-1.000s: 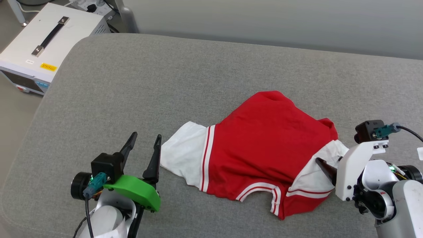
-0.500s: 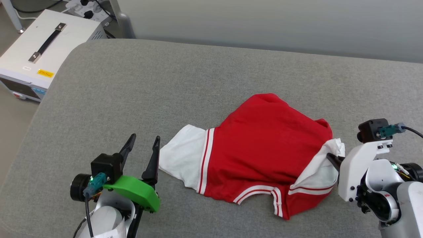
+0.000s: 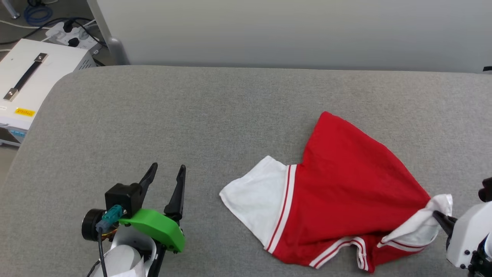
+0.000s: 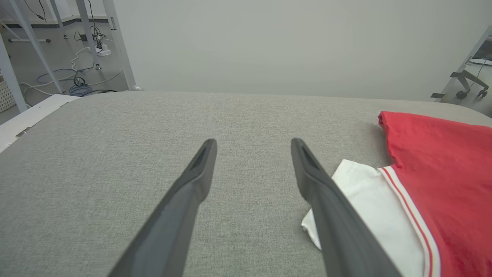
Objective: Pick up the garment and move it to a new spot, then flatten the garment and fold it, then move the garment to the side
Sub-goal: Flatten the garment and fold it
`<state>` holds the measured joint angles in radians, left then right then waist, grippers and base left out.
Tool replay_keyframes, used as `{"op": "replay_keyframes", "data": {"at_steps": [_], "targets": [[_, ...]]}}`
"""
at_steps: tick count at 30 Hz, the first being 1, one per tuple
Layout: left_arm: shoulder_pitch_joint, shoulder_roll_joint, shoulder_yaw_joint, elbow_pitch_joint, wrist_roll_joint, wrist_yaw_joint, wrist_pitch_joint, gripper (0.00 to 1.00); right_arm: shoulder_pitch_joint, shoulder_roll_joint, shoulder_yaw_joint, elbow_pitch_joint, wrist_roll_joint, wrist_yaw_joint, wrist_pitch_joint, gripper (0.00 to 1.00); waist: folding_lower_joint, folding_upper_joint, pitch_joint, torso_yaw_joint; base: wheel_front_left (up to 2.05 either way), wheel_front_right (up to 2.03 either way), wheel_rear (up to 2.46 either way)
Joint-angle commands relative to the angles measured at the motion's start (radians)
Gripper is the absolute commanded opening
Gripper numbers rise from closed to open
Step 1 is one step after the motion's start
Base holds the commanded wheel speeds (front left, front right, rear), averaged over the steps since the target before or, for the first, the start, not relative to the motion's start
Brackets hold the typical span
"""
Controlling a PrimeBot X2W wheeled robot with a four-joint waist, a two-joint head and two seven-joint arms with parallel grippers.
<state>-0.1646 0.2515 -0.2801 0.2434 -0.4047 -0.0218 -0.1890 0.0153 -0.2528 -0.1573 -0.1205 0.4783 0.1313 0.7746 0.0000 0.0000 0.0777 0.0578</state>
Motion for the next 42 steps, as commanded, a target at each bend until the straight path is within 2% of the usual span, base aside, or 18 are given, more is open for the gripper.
{"op": "replay_keyframes", "data": {"at_steps": [1,2,3,4,9,15,20,24,28,32,42], "targets": [[0.007,0.002,-0.002,-0.002,0.0,0.002,0.002,1.0,0.021,-0.003,-0.016,0.022,0.001,-0.001,-0.013,0.0,0.0,0.0,0.0,-0.01,0.0,0.0,0.0],[0.006,0.001,-0.005,-0.001,-0.001,0.001,0.003,1.0,0.029,-0.001,-0.034,0.042,-0.004,-0.001,-0.024,0.0,0.0,0.0,0.0,-0.012,0.0,0.0,0.0],[0.006,0.001,-0.008,0.001,-0.001,0.0,0.005,1.0,0.035,-0.006,-0.045,0.056,-0.02,-0.001,-0.035,0.25,0.0,0.0,-0.001,-0.012,0.0,0.0,0.0],[0.006,0.0,-0.01,0.002,-0.002,0.0,0.006,1.0,0.041,-0.009,-0.058,0.07,-0.042,-0.001,-0.053,1.0,0.0,0.0,-0.001,-0.013,0.0,0.0,0.0],[0.01,0.002,-0.015,0.007,-0.006,0.001,0.007,1.0,0.045,0.019,-0.108,0.101,-0.107,-0.001,-0.087,1.0,0.0,0.0,-0.008,-0.017,0.0,0.0,0.0],[0.014,0.007,-0.019,0.01,-0.009,0.002,0.007,1.0,0.025,0.016,-0.078,0.026,-0.131,-0.001,-0.08,1.0,0.0,0.0,-0.019,-0.017,0.0,0.0,0.0],[0.008,0.008,-0.025,0.006,-0.011,0.002,0.01,1.0,-0.021,-0.004,0.003,-0.062,-0.118,-0.001,0.003,1.0,0.0,0.0,-0.016,-0.006,0.0,0.0,0.0],[-0.003,0.008,-0.03,0.002,-0.013,0.0,0.013,1.0,-0.081,-0.047,0.09,-0.073,-0.119,-0.001,0.121,1.0,0.0,0.0,0.002,0.017,0.0,0.0,0.0],[-0.016,0.003,-0.035,0.003,-0.016,0.0,0.012,1.0,-0.151,-0.058,0.139,-0.014,-0.112,-0.001,0.231,1.0,0.0,0.0,0.027,0.051,0.0,0.0,0.0],[-0.03,-0.005,-0.042,0.009,-0.018,-0.002,0.008,1.0,-0.206,-0.074,0.162,0.077,-0.131,-0.001,0.285,1.0,0.0,0.0,0.058,0.09,0.0,0.0,0.0],[-0.064,-0.014,-0.053,0.033,-0.021,-0.009,-0.007,1.0,-0.266,-0.09,0.174,0.305,-0.191,-0.001,0.243,1.0,0.0,0.0,0.117,0.171,0.0,0.0,0.0]]}}
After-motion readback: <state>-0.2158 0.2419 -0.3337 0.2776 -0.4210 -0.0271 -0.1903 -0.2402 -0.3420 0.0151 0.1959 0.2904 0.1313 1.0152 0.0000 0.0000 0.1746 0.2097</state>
